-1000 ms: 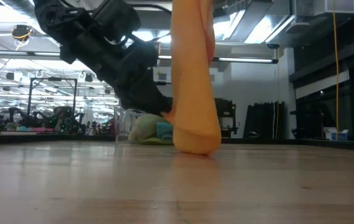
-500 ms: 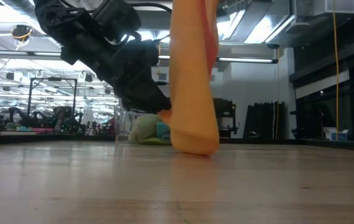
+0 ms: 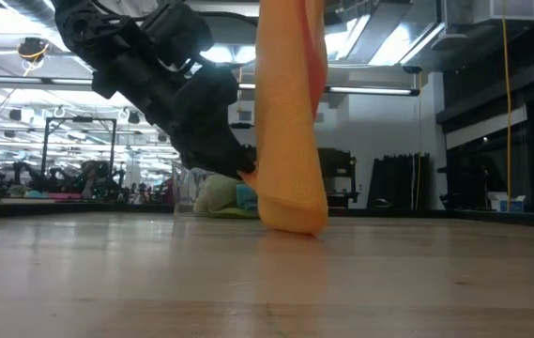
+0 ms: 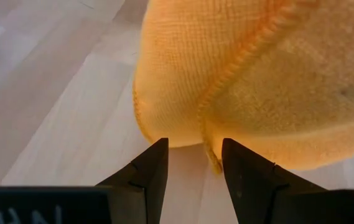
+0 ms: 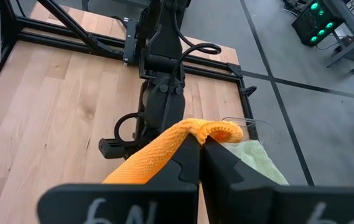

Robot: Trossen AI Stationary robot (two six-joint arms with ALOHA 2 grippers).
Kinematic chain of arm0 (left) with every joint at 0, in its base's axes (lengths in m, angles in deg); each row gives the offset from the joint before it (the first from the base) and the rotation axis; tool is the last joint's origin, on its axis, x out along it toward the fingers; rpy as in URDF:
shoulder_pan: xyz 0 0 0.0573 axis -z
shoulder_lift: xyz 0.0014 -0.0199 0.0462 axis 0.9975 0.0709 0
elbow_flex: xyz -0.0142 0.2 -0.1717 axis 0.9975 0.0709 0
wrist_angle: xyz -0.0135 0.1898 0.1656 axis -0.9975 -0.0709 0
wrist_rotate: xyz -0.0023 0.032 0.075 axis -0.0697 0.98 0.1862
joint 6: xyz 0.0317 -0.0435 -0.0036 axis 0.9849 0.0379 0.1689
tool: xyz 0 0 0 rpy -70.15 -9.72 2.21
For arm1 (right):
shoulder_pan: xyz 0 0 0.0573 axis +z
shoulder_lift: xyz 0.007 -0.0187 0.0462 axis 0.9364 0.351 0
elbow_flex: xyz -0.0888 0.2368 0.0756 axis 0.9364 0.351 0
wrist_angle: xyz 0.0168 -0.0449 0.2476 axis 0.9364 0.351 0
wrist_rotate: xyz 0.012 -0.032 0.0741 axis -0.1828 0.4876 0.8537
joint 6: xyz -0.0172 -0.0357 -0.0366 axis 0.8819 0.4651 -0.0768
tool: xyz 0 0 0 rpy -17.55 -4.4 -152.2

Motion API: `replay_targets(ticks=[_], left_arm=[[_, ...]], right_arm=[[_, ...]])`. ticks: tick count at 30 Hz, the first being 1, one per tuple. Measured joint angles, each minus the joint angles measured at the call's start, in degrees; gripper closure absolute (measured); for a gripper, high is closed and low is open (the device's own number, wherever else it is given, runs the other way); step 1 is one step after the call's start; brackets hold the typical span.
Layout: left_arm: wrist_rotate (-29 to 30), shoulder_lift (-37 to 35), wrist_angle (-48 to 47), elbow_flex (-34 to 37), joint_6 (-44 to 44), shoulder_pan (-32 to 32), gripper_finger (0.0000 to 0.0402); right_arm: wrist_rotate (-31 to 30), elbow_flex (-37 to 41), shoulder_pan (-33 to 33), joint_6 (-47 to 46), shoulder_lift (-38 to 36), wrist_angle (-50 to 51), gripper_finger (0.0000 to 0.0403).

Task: Fold microfiber towels
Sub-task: Fold the orange towel

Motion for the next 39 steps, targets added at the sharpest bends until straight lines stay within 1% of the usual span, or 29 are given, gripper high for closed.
replay_targets(ticks=[9,12,16,18,20,22,26,30,32,35,39], left_arm=[[0.0,0.0,-0.3,0.0,0.4,0.0,0.0260],[0.0,0.3,-0.2,0.0,0.7,0.0,0.0269],[0.0,1.8,0.0,0.0,2.6,0.0,0.0303],[0.0,2.5,-0.5,0.0,3.6,-0.1,0.0332],[0.1,3.0,0.2,0.0,3.9,-0.2,0.0372],[0.3,2.9,0.5,0.0,3.9,-0.2,0.0393],[0.1,1.4,0.5,0.0,4.0,-0.2,0.0400],[-1.9,-0.6,-1.2,0.0,3.9,-0.2,0.0401],[-2.6,-0.5,-1.7,0.0,2.1,-0.2,0.0398],[-2.8,-0.5,-1.6,0.0,0.5,-0.2,0.0385],[-2.6,-0.5,-2.6,0.0,0.4,-0.2,0.0350]], right_arm=[[0.0,0.0,0.0,0.0,0.0,0.0,0.0398],[0.0,0.0,0.0,0.0,0.0,0.0,0.0398],[0.0,0.0,0.0,0.0,0.0,0.0,0.0398],[0.0,0.0,0.0,0.0,0.0,0.0,0.0398],[0.0,0.0,0.0,0.0,0.0,0.0,0.0398],[0.0,0.0,0.0,0.0,0.0,0.0,0.0398],[0.0,0.0,0.0,-0.1,0.0,1.7,0.0398],[-0.4,0.0,0.0,-1.1,0.0,3.0,0.0398],[-0.4,0.0,0.0,-1.4,0.0,3.0,0.0398],[-0.4,0.0,0.0,-1.5,0.0,3.0,0.0398],[-0.4,0.0,0.0,-1.5,0.0,3.0,0.0398]])
